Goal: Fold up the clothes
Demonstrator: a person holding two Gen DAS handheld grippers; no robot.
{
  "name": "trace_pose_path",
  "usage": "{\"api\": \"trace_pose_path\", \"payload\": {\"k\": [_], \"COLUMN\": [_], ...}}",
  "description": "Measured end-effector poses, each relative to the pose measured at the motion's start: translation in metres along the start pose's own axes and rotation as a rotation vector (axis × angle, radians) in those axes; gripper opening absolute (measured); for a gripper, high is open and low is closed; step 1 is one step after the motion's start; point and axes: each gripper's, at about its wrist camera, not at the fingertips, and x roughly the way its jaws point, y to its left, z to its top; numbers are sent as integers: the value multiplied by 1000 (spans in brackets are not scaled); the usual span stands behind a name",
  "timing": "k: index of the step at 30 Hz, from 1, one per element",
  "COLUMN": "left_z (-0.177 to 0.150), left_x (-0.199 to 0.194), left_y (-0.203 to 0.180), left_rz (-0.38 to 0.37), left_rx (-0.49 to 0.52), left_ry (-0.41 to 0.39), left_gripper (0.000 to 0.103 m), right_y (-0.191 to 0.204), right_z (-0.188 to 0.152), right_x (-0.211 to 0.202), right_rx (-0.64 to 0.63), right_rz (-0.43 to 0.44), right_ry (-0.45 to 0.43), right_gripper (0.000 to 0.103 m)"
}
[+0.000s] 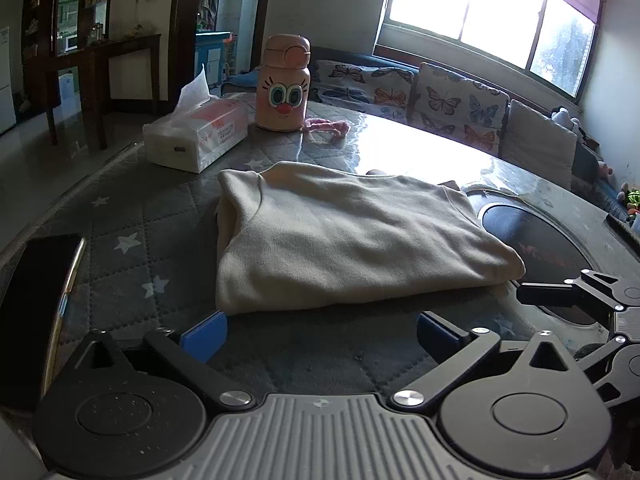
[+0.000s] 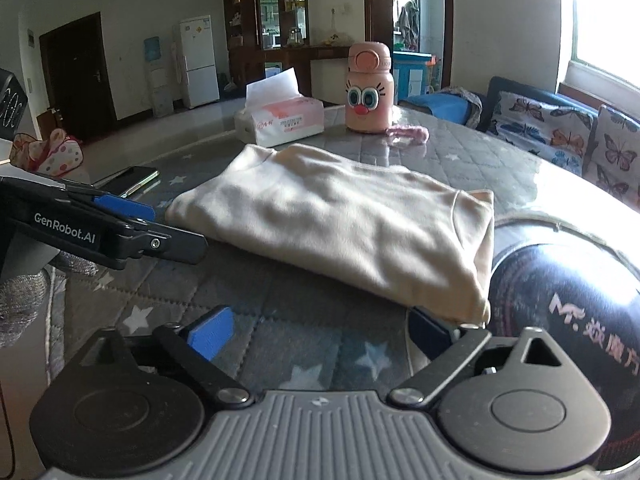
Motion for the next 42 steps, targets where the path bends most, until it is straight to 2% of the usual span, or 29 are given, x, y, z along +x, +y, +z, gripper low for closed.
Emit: {"api": "trace_pose_path", "payload": {"k": [3, 20, 42], "left_z": [-5, -27, -42], "left_x": [-2, -13, -15], "left_y": [-3, -22, -26], "left_rz": [0, 15, 72], "left_rx": [0, 16, 23], "left_ry": [6, 34, 65], "left_gripper": [103, 103, 103], "right_y": [1, -2, 13], "right_z": [-4, -34, -40], "right_x": [-3, -23, -28], "right_rx": [6, 103, 88], "right_rz": [-13, -57, -98], "right_ry": [3, 14, 6], "right_gripper": [103, 103, 103]}}
